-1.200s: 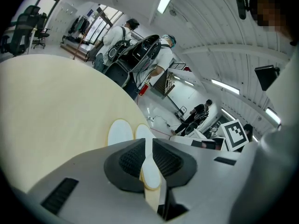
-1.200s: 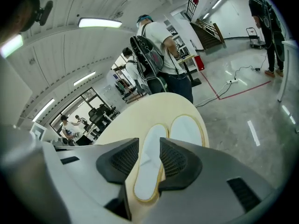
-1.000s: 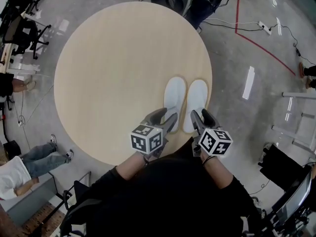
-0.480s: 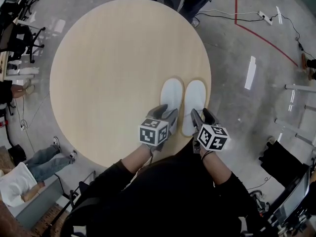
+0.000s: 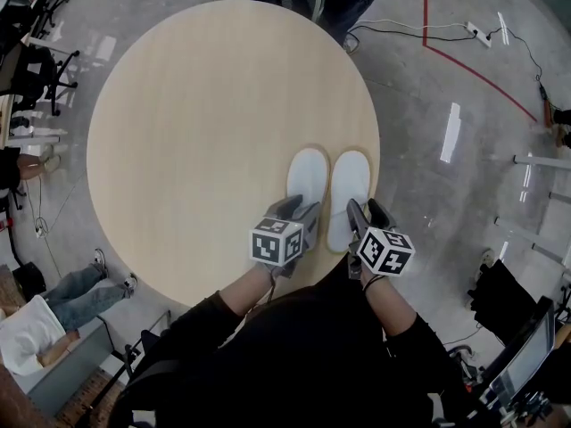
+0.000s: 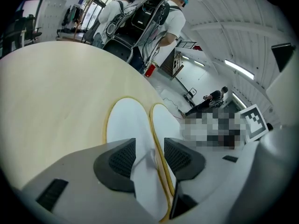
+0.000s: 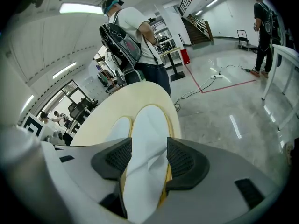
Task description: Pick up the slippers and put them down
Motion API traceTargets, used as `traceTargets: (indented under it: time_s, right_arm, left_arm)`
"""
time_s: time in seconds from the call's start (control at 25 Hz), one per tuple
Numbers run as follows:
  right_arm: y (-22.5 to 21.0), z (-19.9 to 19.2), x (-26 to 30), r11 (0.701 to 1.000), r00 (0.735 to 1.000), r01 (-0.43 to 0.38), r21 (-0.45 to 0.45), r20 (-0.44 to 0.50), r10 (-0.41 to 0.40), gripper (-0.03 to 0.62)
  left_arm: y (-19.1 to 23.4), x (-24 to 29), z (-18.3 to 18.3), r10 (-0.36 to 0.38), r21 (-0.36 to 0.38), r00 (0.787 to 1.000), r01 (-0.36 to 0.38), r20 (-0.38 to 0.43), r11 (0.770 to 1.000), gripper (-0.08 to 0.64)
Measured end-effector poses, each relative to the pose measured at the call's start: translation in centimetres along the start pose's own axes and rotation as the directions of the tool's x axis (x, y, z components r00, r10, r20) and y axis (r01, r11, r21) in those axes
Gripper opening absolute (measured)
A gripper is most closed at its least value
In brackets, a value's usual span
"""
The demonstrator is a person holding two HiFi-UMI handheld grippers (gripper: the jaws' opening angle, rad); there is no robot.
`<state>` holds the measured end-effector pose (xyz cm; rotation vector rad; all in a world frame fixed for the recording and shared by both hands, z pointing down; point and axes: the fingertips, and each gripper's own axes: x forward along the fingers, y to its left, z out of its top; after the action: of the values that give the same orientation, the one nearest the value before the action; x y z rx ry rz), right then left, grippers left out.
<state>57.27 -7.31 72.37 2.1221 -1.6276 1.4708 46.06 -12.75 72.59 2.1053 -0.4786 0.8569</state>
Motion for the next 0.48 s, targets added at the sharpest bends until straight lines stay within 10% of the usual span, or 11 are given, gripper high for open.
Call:
traceTargets:
  time_s: [0.48]
  right_arm:
    - [0.3,-0.3,1.4,0.999,0.999,-0.046,0.029,-0.024,0.047,0.219]
  left_arm:
    - [-0.1,1.1,-0.1,0.011,0.013,1.0,-0.01,-0.023,1.0,0.196]
